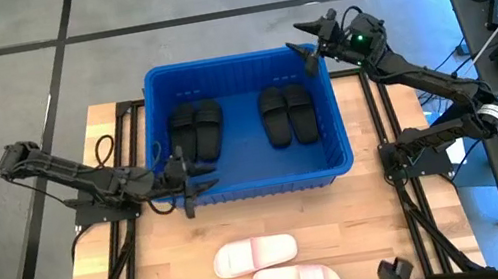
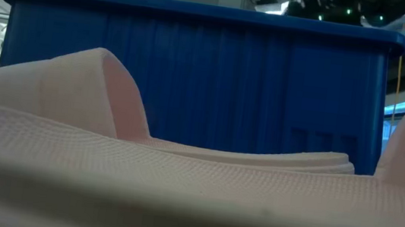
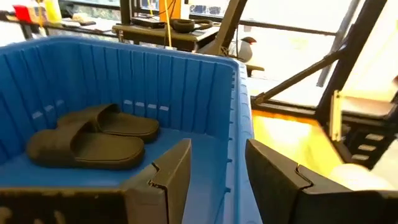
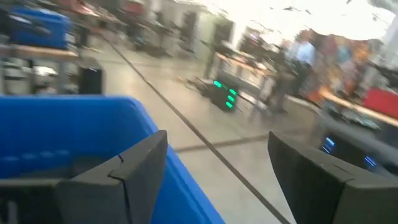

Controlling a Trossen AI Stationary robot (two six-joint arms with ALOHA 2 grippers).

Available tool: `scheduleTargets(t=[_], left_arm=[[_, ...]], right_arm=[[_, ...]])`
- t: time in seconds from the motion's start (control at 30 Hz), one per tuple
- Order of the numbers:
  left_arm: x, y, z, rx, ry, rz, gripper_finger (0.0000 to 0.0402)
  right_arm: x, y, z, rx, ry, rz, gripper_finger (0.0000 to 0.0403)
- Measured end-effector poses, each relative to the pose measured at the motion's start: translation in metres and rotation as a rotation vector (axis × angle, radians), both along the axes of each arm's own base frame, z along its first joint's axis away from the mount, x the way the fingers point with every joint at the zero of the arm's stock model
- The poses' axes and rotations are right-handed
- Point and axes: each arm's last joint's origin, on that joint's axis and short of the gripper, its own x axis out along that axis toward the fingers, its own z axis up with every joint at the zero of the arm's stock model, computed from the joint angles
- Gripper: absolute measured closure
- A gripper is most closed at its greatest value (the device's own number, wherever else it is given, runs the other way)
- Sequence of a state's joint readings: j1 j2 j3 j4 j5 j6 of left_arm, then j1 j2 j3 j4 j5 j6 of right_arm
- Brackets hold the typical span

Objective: Pick and place slides into bin
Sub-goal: Put the pink slide into the blue container

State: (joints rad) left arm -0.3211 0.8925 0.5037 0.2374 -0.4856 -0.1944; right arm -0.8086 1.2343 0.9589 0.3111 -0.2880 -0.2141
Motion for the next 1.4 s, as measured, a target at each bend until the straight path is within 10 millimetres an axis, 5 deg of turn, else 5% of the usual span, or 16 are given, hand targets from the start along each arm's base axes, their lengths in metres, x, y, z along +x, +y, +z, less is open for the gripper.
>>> scheduleTargets(t=[0.2, 0.4, 0.87, 1.4], left_arm=[[-0.02, 0.001, 0.01, 0.028, -0.023, 0.087, 0.0254], [-0.045, 0.007, 0.025, 0.036, -0.127, 0.054, 0.0254], [-0.078, 0.02, -0.017, -0.011, -0.203, 0.055, 0.0254], [-0.081, 0.022, -0.023, -0.001, -0.193, 0.053, 0.0254]], right_arm=[[0.014, 0.017, 0.026, -0.033, -0.028, 0.126, 0.0124], [0.027, 0.034, 0.03, -0.008, -0.001, 0.208, 0.0124], [0.055, 0.084, 0.03, -0.083, 0.021, 0.433, 0.0124], [0.074, 0.141, 0.031, -0.196, 0.024, 0.639, 0.0124]])
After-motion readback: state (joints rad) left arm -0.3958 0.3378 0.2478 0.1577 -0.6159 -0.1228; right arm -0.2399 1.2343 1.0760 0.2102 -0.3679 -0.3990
